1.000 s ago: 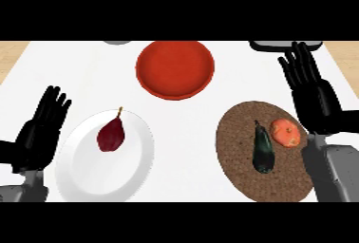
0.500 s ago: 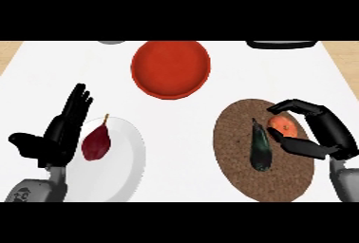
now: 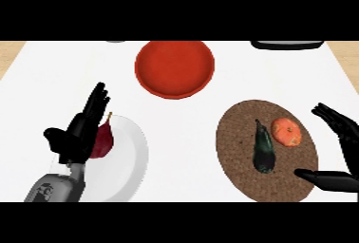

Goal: Pick the squash from the placemat and place it in the bowl

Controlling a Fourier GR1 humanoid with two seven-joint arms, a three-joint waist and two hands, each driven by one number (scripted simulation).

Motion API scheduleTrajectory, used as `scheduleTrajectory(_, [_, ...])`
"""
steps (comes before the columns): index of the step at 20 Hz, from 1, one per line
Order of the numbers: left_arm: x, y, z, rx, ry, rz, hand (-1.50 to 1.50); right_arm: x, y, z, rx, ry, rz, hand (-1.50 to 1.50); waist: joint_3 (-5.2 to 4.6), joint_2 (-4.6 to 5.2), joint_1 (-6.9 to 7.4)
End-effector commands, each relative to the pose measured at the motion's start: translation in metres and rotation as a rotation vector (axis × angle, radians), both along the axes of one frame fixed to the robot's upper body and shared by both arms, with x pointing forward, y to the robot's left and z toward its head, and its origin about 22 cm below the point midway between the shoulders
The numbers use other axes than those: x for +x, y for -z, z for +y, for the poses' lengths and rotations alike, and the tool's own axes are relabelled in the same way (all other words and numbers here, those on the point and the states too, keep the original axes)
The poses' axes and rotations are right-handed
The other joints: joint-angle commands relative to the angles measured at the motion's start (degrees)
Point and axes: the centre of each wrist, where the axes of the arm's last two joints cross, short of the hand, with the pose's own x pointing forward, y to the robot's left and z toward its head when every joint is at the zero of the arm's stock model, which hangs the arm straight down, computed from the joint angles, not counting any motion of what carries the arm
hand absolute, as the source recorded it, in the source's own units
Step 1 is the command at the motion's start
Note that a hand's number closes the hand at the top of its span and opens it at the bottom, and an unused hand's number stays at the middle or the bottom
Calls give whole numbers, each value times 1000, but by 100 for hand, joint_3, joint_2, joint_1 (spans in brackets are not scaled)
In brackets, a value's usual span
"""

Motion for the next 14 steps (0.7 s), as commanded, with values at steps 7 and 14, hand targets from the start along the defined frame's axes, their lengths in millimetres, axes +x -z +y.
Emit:
scheduleTrajectory(7, [8,-5,-15,3,11,8,0,-1,-88,-34,-236,128,108,-150,-6,7,44])
scheduleTrajectory(14, [-3,1,-9,7,20,-9,0,14,-105,-22,-394,95,377,-150,-8,9,89])
